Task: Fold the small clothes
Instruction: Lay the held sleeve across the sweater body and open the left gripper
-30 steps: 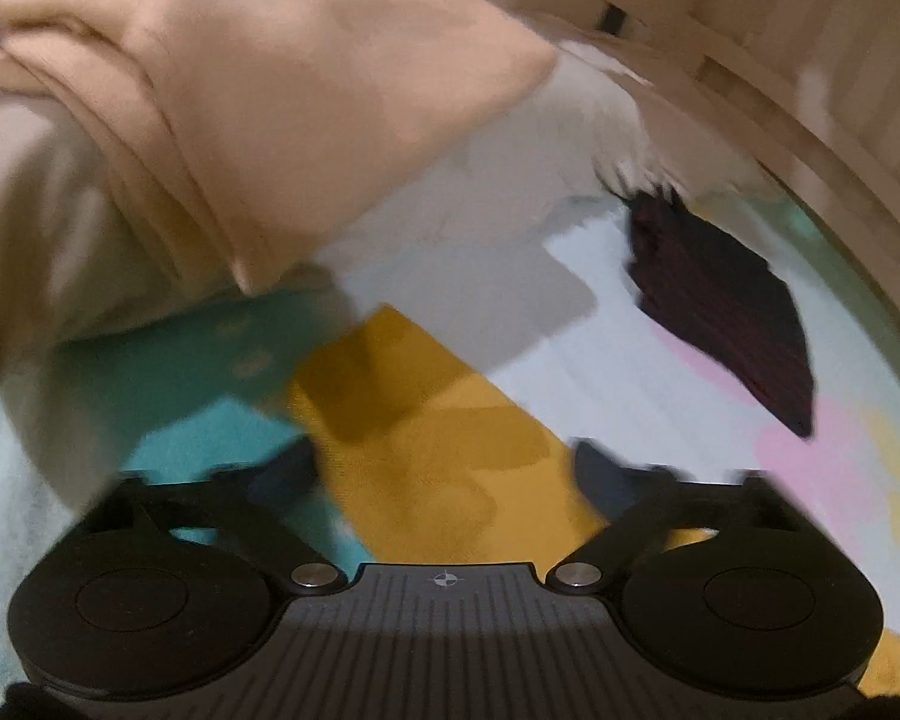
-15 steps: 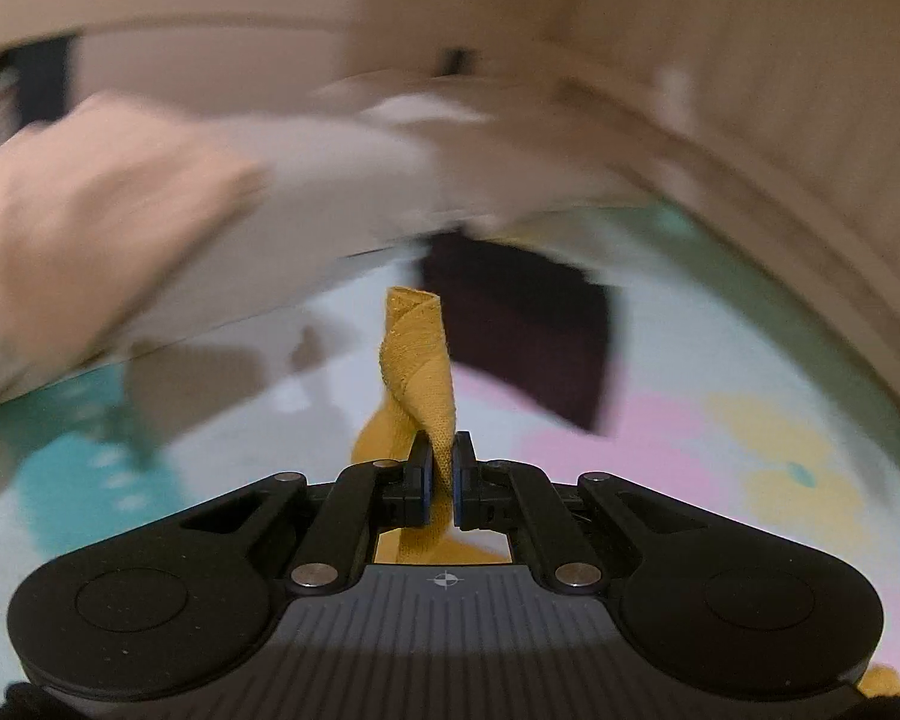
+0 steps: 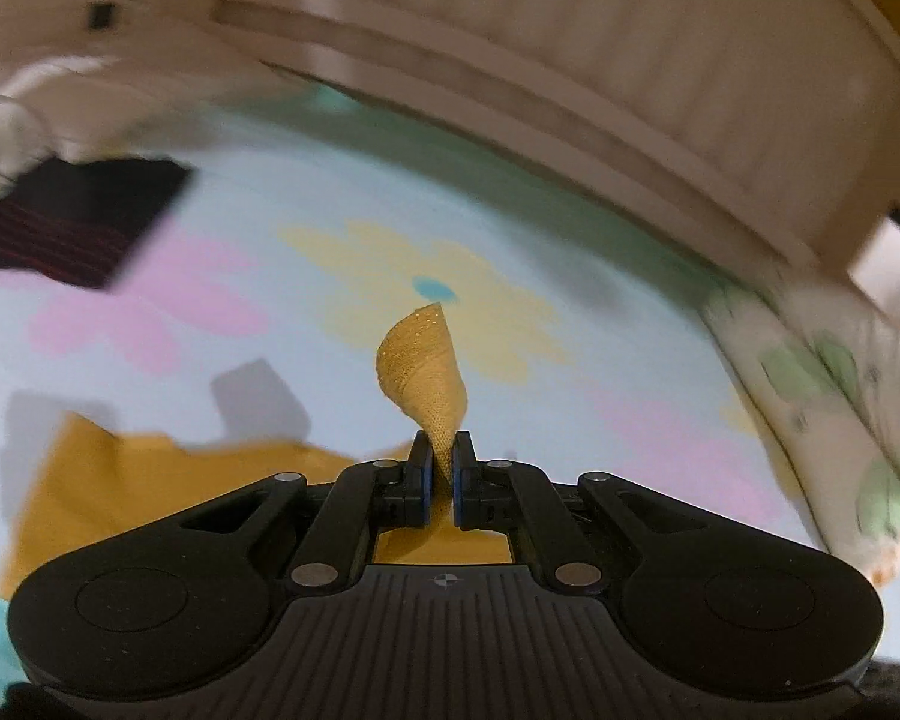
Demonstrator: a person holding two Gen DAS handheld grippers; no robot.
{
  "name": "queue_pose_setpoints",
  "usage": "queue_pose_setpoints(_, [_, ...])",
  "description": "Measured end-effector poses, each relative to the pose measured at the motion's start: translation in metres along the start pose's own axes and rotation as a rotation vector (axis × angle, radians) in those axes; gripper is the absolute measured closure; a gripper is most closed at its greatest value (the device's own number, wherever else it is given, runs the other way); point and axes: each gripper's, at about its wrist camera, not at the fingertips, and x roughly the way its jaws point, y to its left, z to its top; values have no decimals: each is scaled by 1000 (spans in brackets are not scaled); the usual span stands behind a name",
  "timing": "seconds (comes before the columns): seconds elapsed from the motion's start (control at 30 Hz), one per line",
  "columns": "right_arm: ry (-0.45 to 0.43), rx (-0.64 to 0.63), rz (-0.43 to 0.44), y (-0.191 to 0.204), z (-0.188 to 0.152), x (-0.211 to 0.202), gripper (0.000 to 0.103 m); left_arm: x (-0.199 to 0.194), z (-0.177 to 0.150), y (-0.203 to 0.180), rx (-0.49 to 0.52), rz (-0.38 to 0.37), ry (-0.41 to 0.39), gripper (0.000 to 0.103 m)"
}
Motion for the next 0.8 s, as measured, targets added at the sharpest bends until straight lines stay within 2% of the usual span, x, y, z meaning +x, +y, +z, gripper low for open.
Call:
queue_pose_setpoints(0.07, [-3, 25, -7, -12, 0, -2, 0, 16, -12, -12, 28, -29, 44, 97])
queue_pose_setpoints(0.13, [-2, 48, -16, -21, 0, -1, 0, 29, -25, -18, 31, -103, 102, 93])
queue_pose_setpoints(0.17, [-1, 57, -20, -24, 0, -1, 0, 35, -29, -18, 24, -144, 135, 77])
queue_pose_setpoints(0.23, [3, 72, -27, -30, 1, 2, 0, 41, -34, -18, 16, -206, 184, 57])
queue_pose_setpoints(0.3, [5, 81, -35, -34, 1, 4, 0, 39, -37, -17, 30, -238, 184, 54])
queue_pose_setpoints(0.4, [8, 89, -34, -39, 3, 8, 0, 33, -32, -10, 59, -211, 160, 52])
queue_pose_setpoints(0.47, [9, 97, -20, -42, 4, 13, 0, 32, -27, 5, 64, -151, 156, 52])
queue_pose_setpoints(0.6, [19, 117, 40, -44, 6, 28, 0, 38, -24, 44, 74, -8, 207, 52])
queue_pose_setpoints(0.77, [49, 164, 111, -40, 5, 56, 3, 50, -28, 87, 69, 63, 274, 53])
queue_pose_setpoints(0.8, [56, 168, 122, -38, 4, 61, 9, 49, -28, 93, 76, 56, 282, 53])
